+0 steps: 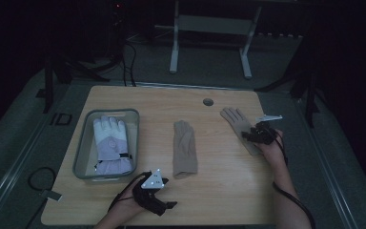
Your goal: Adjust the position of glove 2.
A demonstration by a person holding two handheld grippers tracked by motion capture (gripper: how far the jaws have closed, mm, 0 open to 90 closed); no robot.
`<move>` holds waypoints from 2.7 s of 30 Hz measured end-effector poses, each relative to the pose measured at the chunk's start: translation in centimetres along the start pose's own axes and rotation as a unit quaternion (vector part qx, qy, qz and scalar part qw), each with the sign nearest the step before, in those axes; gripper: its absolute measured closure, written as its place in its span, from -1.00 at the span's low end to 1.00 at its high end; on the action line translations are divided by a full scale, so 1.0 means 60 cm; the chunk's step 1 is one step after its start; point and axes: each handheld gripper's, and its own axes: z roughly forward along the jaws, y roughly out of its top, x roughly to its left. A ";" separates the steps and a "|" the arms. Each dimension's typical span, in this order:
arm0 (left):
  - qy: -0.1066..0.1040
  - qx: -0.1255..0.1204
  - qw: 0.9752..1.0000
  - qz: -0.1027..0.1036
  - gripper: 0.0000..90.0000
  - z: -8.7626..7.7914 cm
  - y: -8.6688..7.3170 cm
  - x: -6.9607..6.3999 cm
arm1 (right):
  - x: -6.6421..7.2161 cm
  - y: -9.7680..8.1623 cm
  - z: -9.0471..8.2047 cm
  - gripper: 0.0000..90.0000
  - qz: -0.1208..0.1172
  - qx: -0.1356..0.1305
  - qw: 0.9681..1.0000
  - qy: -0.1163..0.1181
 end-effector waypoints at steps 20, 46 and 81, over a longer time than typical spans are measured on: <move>-0.001 0.005 1.000 0.008 -0.69 0.003 0.000 -0.003 | 0.059 0.004 -0.020 0.82 0.080 -0.022 0.995 -0.055; -0.003 0.004 1.000 0.015 -0.69 0.003 0.001 -0.006 | 0.161 -0.051 -0.136 0.82 0.173 -0.050 0.975 -0.128; -0.001 -0.001 1.000 0.014 -0.69 0.002 0.001 -0.004 | 0.122 -0.053 -0.141 0.29 -0.020 -0.030 0.998 -0.048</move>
